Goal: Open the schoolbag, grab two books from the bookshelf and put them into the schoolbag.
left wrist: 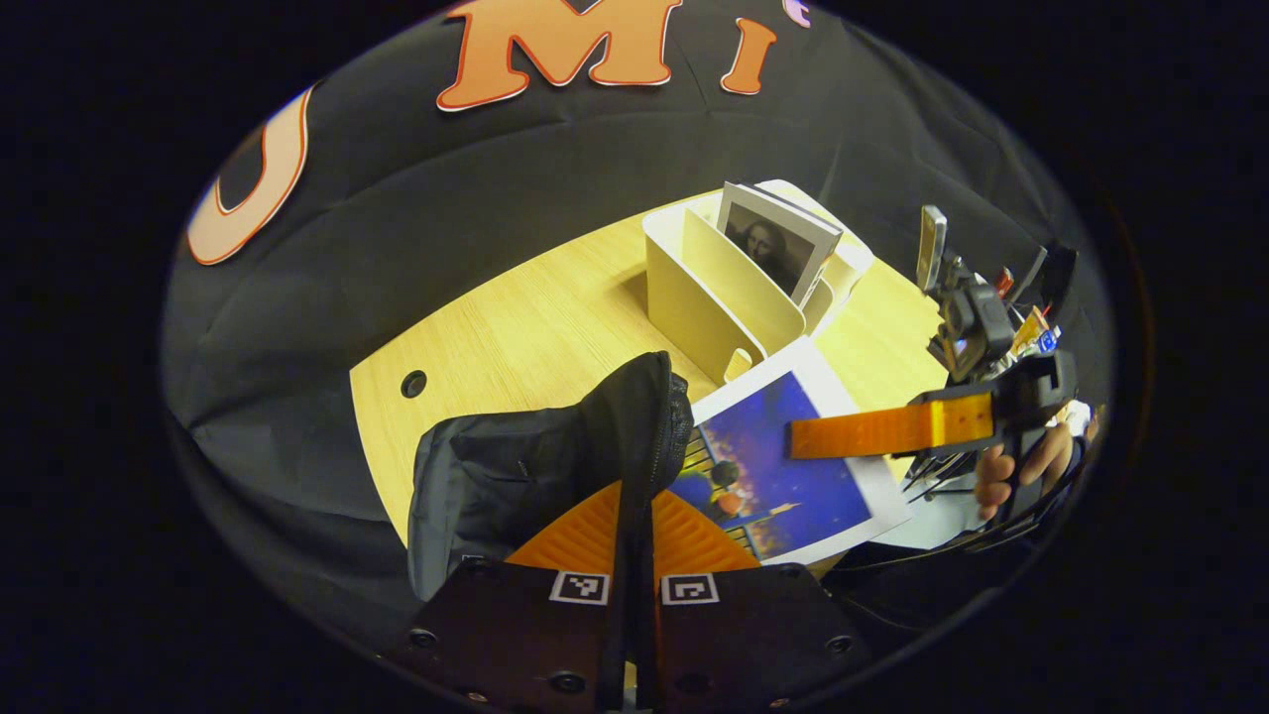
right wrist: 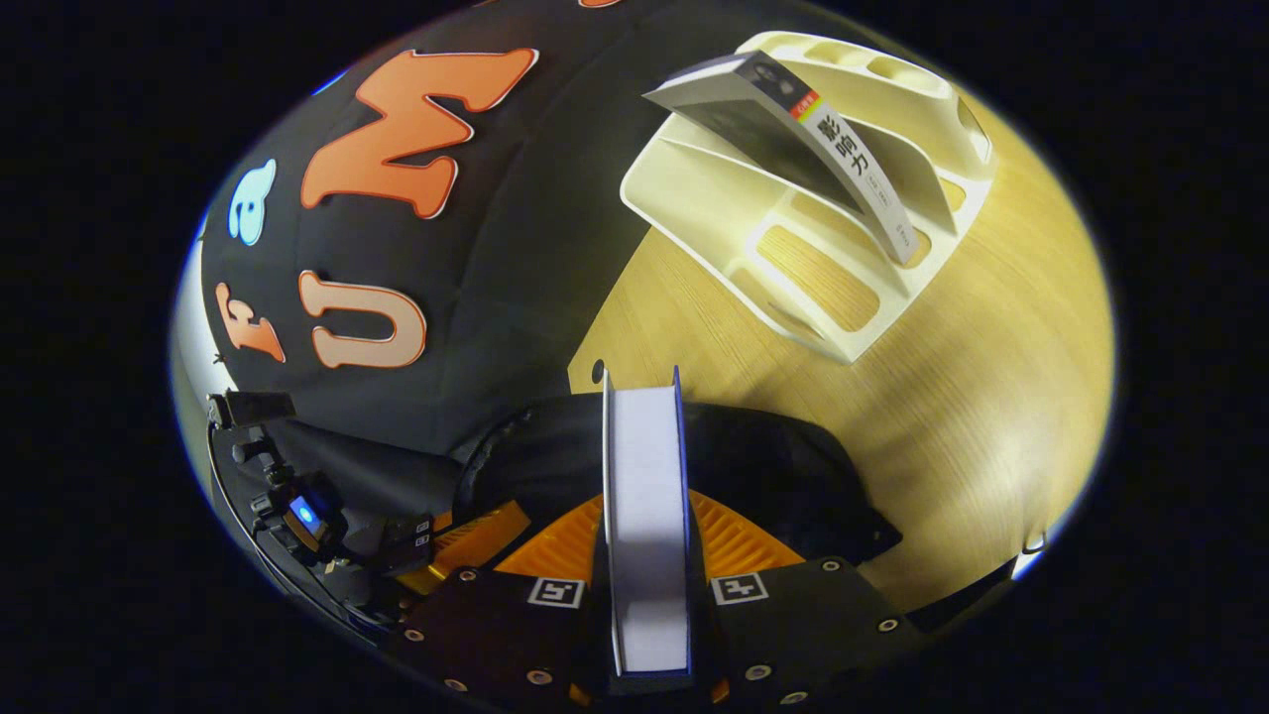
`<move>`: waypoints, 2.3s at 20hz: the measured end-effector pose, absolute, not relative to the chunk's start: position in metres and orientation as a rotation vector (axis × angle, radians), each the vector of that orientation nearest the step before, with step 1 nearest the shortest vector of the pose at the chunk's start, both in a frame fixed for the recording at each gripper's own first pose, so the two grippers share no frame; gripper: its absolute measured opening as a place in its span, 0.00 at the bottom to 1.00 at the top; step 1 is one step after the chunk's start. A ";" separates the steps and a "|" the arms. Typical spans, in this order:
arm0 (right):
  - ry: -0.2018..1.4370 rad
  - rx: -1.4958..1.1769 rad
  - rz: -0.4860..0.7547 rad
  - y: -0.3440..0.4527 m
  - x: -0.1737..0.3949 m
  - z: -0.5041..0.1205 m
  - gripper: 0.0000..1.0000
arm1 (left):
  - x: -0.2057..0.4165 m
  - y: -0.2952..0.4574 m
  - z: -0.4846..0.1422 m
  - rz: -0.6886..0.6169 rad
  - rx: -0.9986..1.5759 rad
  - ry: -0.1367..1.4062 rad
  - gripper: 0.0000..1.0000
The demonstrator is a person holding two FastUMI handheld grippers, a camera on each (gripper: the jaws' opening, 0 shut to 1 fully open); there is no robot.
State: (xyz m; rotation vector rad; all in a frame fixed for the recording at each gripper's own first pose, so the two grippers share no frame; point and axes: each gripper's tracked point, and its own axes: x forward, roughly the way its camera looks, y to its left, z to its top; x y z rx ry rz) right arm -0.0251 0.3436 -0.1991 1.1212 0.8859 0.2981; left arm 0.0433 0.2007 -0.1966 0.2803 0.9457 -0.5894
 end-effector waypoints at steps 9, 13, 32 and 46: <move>0.850 1.215 0.297 0.381 -0.009 -0.236 0.32 | 0.038 0.181 -0.194 -0.642 0.281 0.954 0.05; 0.862 1.223 0.299 0.397 -0.007 -0.258 0.33 | 0.032 0.171 -0.195 -0.664 0.275 0.959 0.05; 1.102 0.578 0.310 0.322 -0.036 -0.282 0.98 | 0.040 0.175 -0.223 -0.538 0.321 0.970 0.05; 1.140 0.202 0.312 0.190 0.010 -0.207 0.99 | 0.037 0.169 -0.230 -0.476 0.304 1.003 0.05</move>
